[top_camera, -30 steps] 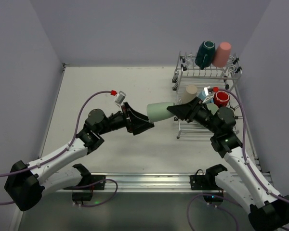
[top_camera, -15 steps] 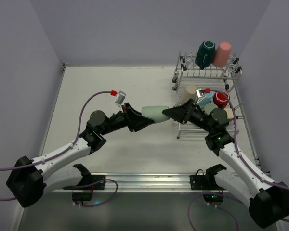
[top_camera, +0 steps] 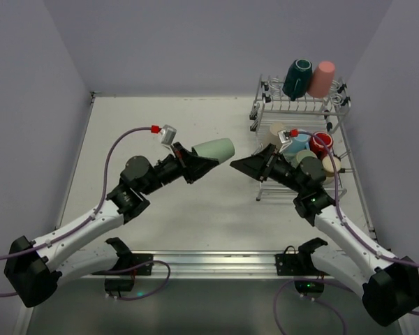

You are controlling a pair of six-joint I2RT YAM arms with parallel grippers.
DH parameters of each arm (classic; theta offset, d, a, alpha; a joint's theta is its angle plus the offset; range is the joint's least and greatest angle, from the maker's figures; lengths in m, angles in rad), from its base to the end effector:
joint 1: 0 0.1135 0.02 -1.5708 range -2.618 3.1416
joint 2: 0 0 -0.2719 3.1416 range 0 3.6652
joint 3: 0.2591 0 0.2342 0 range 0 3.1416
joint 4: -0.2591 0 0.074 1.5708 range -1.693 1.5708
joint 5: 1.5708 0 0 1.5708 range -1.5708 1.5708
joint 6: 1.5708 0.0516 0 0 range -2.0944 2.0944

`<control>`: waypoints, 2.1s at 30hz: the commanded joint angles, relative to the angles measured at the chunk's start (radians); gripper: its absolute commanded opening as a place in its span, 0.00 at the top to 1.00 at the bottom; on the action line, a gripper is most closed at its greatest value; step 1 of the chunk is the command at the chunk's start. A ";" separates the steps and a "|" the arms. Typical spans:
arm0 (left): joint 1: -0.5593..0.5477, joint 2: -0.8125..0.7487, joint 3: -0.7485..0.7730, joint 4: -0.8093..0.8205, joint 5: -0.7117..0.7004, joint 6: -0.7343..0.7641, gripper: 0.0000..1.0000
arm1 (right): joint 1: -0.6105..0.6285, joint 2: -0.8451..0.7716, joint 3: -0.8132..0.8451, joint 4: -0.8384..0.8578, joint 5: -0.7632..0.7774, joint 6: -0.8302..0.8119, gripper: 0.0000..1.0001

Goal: Unload the cups from the dish rack

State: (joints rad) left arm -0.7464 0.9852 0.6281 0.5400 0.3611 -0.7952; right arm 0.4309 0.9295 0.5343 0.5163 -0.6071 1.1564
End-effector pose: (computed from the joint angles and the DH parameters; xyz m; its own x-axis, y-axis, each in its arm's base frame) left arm 0.1514 -0.1648 0.3394 -0.5422 -0.4084 -0.7344 0.7187 0.2275 -0.6571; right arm 0.1739 0.1123 0.3137 -0.7408 0.4869 -0.4628 -0.4458 0.1590 0.8809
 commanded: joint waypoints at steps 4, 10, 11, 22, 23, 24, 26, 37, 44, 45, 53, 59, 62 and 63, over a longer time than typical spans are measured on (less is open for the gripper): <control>0.010 0.036 0.318 -0.513 -0.393 0.243 1.00 | 0.005 -0.161 0.046 -0.378 0.217 -0.225 0.01; 0.229 0.291 0.677 -1.071 -0.282 0.332 1.00 | 0.006 -0.238 0.111 -0.640 0.287 -0.398 0.01; 0.293 0.331 0.700 -1.116 -0.213 0.350 1.00 | 0.005 -0.239 0.124 -0.665 0.285 -0.423 0.01; 0.478 0.464 0.880 -1.542 -0.485 0.484 1.00 | 0.026 -0.287 0.204 -0.871 0.276 -0.572 0.01; 0.505 0.492 0.868 -1.548 -0.481 0.491 1.00 | 0.028 -0.288 0.199 -0.869 0.270 -0.575 0.01; 0.518 0.507 0.860 -1.557 -0.488 0.498 1.00 | 0.031 -0.288 0.199 -0.872 0.267 -0.578 0.01; 0.571 0.553 0.839 -1.552 -0.426 0.505 1.00 | 0.038 -0.293 0.190 -0.878 0.267 -0.584 0.01; 0.636 0.805 0.926 -1.520 -0.396 0.527 1.00 | 0.054 -0.311 0.125 -0.865 0.294 -0.612 0.01; 0.667 0.840 0.822 -1.448 -0.349 0.525 1.00 | 0.060 -0.285 0.128 -0.858 0.325 -0.635 0.01; 0.671 0.845 0.812 -1.437 -0.350 0.525 0.99 | 0.060 -0.284 0.124 -0.852 0.320 -0.635 0.01; 0.687 0.856 0.789 -1.417 -0.353 0.531 0.71 | 0.063 -0.265 0.139 -0.857 0.333 -0.643 0.01; 0.687 0.819 0.826 -1.440 -0.355 0.531 0.46 | 0.069 -0.258 0.156 -0.854 0.333 -0.636 0.01; 0.687 0.776 0.871 -1.443 -0.352 0.525 0.32 | 0.072 -0.244 0.168 -0.855 0.329 -0.635 0.01; 0.687 0.765 0.883 -1.443 -0.343 0.525 0.30 | 0.075 -0.238 0.174 -0.855 0.329 -0.633 0.01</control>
State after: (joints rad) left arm -0.0666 1.8378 1.4387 -0.8867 -0.0280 -0.2924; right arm 0.4973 0.6754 0.6621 -0.3500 -0.2939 0.5323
